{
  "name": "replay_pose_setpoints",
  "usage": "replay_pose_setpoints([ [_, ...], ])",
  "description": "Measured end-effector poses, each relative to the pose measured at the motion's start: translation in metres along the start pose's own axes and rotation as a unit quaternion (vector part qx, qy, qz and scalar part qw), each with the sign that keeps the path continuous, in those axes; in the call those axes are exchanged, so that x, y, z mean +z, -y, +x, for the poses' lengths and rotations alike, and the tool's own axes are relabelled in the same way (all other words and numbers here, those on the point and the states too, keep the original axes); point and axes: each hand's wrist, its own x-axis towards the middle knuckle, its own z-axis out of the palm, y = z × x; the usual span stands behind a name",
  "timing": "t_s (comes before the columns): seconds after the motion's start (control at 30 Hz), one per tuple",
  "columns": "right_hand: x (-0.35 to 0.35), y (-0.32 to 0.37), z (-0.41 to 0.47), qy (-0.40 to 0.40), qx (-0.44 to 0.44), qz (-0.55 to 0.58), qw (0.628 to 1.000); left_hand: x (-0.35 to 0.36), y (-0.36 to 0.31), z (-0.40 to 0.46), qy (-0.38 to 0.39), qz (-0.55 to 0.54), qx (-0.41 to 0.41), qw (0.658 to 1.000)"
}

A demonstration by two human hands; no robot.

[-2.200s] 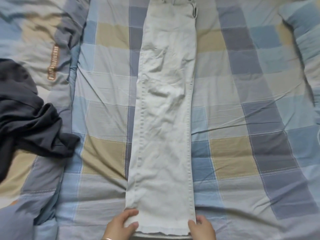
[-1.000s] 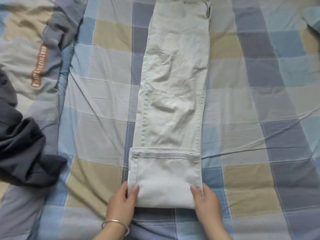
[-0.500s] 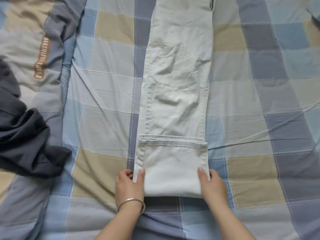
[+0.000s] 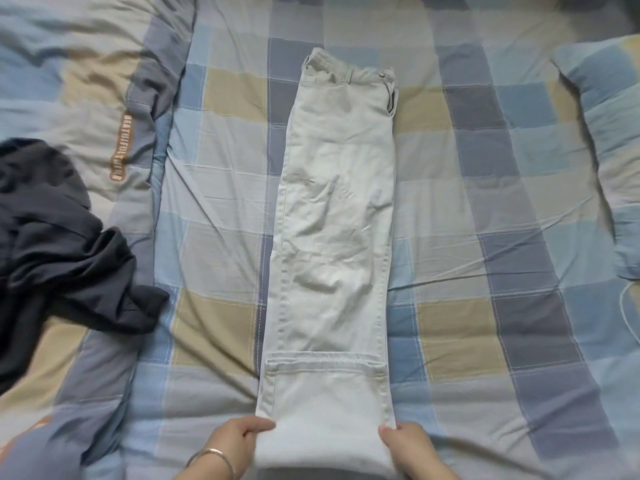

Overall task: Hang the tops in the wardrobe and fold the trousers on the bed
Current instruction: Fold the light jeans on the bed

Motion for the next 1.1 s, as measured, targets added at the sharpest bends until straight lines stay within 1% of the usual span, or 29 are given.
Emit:
replay_pose_setpoints([
  [0.07, -0.006, 0.001, -0.015, -0.001, -0.006, 0.0, 1.0, -0.008, -0.004, -0.01, 0.023, 0.006, 0.002, 1.0],
  [0.1, -0.012, 0.006, -0.019, -0.001, -0.024, 0.024, 0.999, -0.015, -0.014, -0.017, 0.047, -0.002, -0.008, 0.999],
  [0.17, -0.03, 0.019, -0.027, 0.02, -0.074, 0.07, 0.995, -0.033, -0.044, -0.022, 0.07, -0.026, -0.035, 0.997],
  [0.23, -0.048, 0.039, -0.031, 0.037, -0.108, 0.066, 0.991, -0.048, -0.069, -0.018, 0.074, -0.008, -0.021, 0.997],
  [0.3, -0.065, 0.059, -0.03, 0.049, -0.107, 0.068, 0.991, -0.06, -0.091, -0.012, 0.078, -0.008, 0.004, 0.997],
  [0.33, -0.072, 0.07, -0.028, 0.062, -0.092, 0.087, 0.99, -0.066, -0.099, -0.009, 0.072, -0.045, 0.0, 0.996],
  [0.4, -0.083, 0.087, -0.02, 0.086, -0.084, 0.108, 0.987, -0.077, -0.118, 0.0, 0.036, -0.152, -0.008, 0.988],
  [0.47, -0.09, 0.105, -0.004, 0.051, -0.115, 0.146, 0.981, -0.085, -0.135, 0.017, 0.005, -0.224, 0.005, 0.975],
  [0.53, -0.089, 0.123, 0.015, -0.029, -0.136, 0.228, 0.964, -0.086, -0.147, 0.037, -0.016, -0.274, 0.026, 0.961],
  [0.57, -0.086, 0.127, 0.025, -0.068, -0.148, 0.245, 0.956, -0.084, -0.15, 0.048, -0.018, -0.294, 0.039, 0.955],
  [0.6, -0.08, 0.13, 0.035, -0.098, -0.157, 0.237, 0.954, -0.079, -0.152, 0.059, -0.017, -0.292, 0.058, 0.954],
  [0.63, -0.074, 0.131, 0.045, -0.115, -0.164, 0.204, 0.958, -0.073, -0.15, 0.069, -0.015, -0.264, 0.078, 0.961],
  [0.7, -0.058, 0.123, 0.064, -0.118, -0.172, 0.109, 0.972, -0.057, -0.138, 0.089, -0.013, -0.175, 0.104, 0.979],
  [0.73, -0.052, 0.119, 0.071, -0.12, -0.167, 0.065, 0.976, -0.049, -0.131, 0.096, -0.02, -0.146, 0.101, 0.984],
  [0.8, -0.044, 0.116, 0.081, -0.127, -0.153, 0.018, 0.98, -0.038, -0.121, 0.104, -0.065, -0.105, 0.089, 0.988],
  [0.87, -0.041, 0.12, 0.086, -0.145, -0.158, 0.018, 0.976, -0.033, -0.119, 0.105, -0.112, -0.069, 0.095, 0.987],
  [0.97, -0.034, 0.123, 0.092, -0.186, -0.2, 0.059, 0.96, -0.028, -0.118, 0.106, -0.191, -0.023, 0.157, 0.969],
  [1.03, -0.031, 0.124, 0.095, -0.205, -0.215, 0.063, 0.953, -0.026, -0.117, 0.11, -0.242, -0.021, 0.183, 0.953],
  [1.1, -0.029, 0.123, 0.098, -0.215, -0.22, 0.042, 0.951, -0.022, -0.114, 0.116, -0.255, -0.033, 0.179, 0.95],
])
